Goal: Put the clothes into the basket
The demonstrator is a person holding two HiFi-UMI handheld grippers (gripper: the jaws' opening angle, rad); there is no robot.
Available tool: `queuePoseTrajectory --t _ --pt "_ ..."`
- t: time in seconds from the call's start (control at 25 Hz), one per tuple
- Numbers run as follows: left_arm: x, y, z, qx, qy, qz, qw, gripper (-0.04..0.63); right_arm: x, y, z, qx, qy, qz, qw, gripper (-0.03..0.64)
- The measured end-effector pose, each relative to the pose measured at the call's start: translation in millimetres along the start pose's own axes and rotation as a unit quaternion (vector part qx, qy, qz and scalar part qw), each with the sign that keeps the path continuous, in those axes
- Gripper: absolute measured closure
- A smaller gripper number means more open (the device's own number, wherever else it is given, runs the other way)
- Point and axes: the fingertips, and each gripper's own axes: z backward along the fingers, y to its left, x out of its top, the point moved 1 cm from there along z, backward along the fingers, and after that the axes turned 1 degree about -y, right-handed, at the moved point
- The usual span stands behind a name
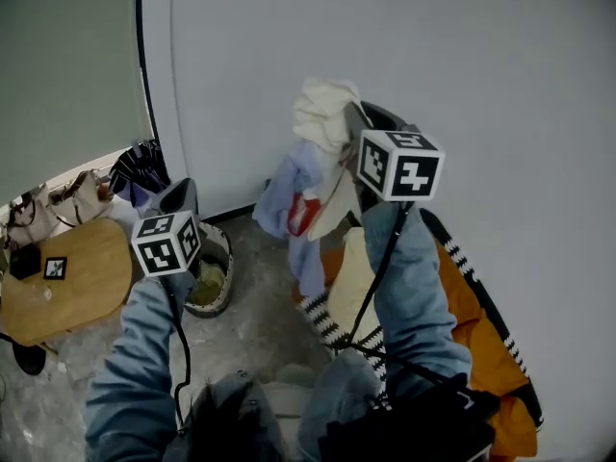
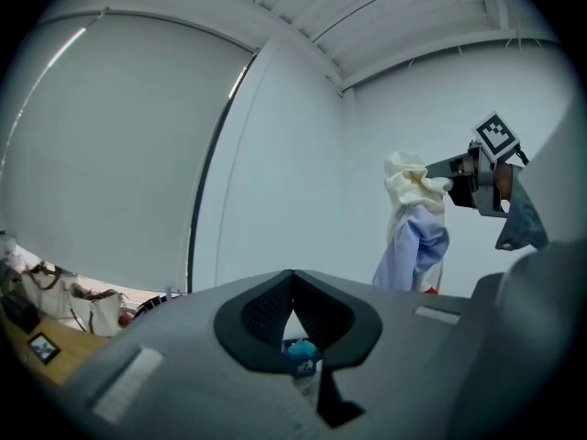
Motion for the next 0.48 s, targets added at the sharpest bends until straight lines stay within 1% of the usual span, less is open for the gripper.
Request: queuePoseTrajectory --t 0.12,0.2,0.32,0.4,0.48 --pt "-3 26 16 0.039 -0.002 -0.008 0.9992 0.594 -7 23 -26 0.037 -0.001 -0.01 0.999 0.574" --pt "-14 47 31 0.071 0.001 -0.002 0.9975 0.594 -13 44 -43 0.065 -0.001 -0.003 0.998 0.574" --pt "-35 81 50 0.117 0.002 0.005 0.9931 0.594 -22 83 -61 0.106 -0.015 0.008 0.994 0.574" --pt "-44 97 57 0.138 0.0 0.015 0.9903 0.594 -22 103 -68 0.134 -0.027 -0.005 0.991 0.574" --pt "-45 102 65 0.151 -0.002 0.02 0.9883 0.594 -12 117 -71 0.157 -0.041 -0.019 0.987 0.574"
